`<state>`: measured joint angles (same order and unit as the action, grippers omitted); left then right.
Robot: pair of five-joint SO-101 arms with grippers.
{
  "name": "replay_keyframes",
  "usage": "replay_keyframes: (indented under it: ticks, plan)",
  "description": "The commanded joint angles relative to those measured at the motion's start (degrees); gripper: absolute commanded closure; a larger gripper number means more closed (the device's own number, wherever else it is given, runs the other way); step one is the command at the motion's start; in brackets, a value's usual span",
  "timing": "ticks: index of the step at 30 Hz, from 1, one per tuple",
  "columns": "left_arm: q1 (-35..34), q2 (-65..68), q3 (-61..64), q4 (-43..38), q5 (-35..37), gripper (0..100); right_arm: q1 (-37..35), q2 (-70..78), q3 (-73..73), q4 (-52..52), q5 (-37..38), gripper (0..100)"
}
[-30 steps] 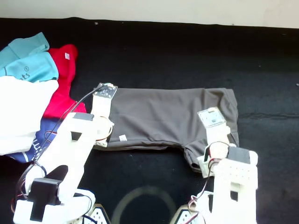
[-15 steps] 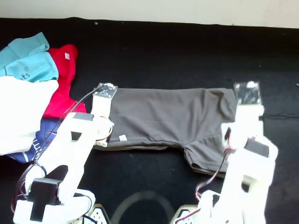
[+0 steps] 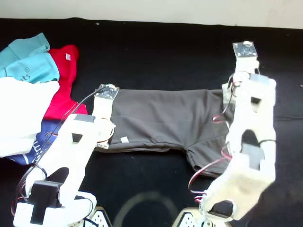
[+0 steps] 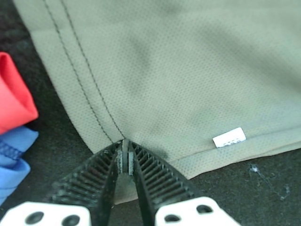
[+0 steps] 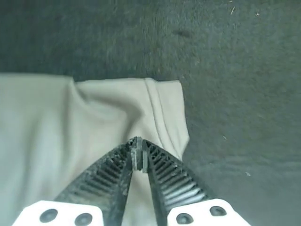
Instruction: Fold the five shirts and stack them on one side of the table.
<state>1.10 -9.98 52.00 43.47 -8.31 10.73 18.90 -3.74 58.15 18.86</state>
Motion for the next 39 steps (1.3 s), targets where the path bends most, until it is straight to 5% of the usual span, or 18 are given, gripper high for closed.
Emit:
replay_keyframes:
  ticks: [1, 10, 20, 33, 39]
  plan:
    - [0.8, 0.1, 0.1, -1.2, 0.4, 99, -1.3, 8.0, -11.9, 2.2, -4.2, 99.1]
    - [0.7, -0.4, 0.0, -0.7, 0.3, 99, 1.6, 28.4, -33.4, 5.9, -4.4, 99.1]
    - [-4.7, -0.5, -5.5, 5.8, 0.3, 99, 4.7, 39.2, -56.4, 21.8, -4.2, 99.1]
    - [4.5, -0.6, -21.4, 21.5, 5.6, 99, 5.0, 39.4, -90.8, 42.9, -0.5, 99.1]
    - [4.5, -0.5, -14.5, 14.6, 4.6, 99, 8.1, 39.1, -90.8, 43.1, -0.2, 99.1]
